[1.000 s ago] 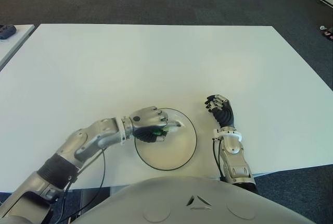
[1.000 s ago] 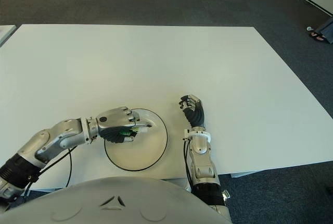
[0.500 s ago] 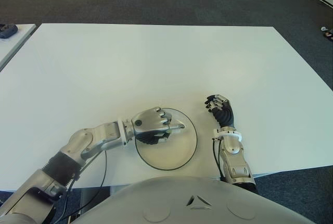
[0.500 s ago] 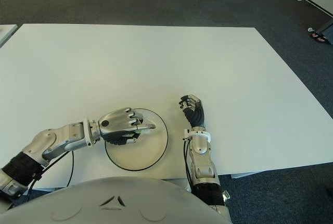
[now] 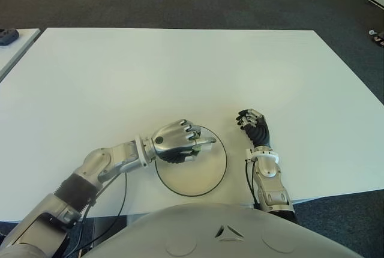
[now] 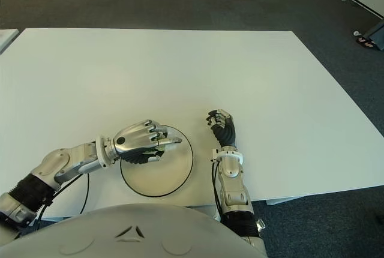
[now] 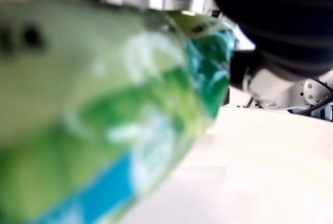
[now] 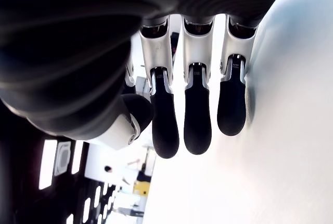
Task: Put the toothpaste on the table into the plate.
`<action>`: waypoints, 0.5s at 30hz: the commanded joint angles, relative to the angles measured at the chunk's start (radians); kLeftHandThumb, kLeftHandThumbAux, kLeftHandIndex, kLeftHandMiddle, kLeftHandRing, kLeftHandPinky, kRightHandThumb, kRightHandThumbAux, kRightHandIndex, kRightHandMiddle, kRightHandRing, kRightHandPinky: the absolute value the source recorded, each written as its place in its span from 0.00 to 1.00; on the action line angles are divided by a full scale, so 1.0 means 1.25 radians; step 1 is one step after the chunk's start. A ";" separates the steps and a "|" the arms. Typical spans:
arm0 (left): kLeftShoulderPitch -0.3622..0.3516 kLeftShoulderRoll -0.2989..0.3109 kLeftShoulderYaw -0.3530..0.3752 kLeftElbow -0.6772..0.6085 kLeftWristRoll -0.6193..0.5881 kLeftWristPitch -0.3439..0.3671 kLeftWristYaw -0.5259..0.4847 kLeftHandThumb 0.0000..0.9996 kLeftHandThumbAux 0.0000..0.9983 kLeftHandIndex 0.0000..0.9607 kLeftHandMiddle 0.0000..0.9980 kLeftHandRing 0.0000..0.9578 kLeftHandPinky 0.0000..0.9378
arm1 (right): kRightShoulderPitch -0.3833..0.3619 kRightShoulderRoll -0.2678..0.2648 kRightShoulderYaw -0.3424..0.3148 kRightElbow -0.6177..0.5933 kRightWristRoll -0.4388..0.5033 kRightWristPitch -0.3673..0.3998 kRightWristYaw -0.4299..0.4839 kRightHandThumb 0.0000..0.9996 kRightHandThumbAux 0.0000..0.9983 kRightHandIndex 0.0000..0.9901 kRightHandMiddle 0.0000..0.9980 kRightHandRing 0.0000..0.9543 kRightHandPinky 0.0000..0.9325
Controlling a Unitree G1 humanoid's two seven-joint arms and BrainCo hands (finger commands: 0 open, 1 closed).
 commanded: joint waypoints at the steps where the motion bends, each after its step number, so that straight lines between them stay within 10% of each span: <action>1: -0.038 0.019 -0.009 0.000 -0.081 -0.022 -0.103 0.20 0.71 0.05 0.09 0.09 0.10 | -0.005 -0.001 0.005 0.010 -0.006 0.004 0.000 0.71 0.73 0.43 0.54 0.56 0.57; 15: -0.018 0.009 0.014 0.000 -0.325 -0.016 -0.281 0.23 0.41 0.00 0.00 0.00 0.00 | -0.007 0.002 0.004 0.021 0.005 -0.014 0.000 0.71 0.73 0.43 0.54 0.56 0.58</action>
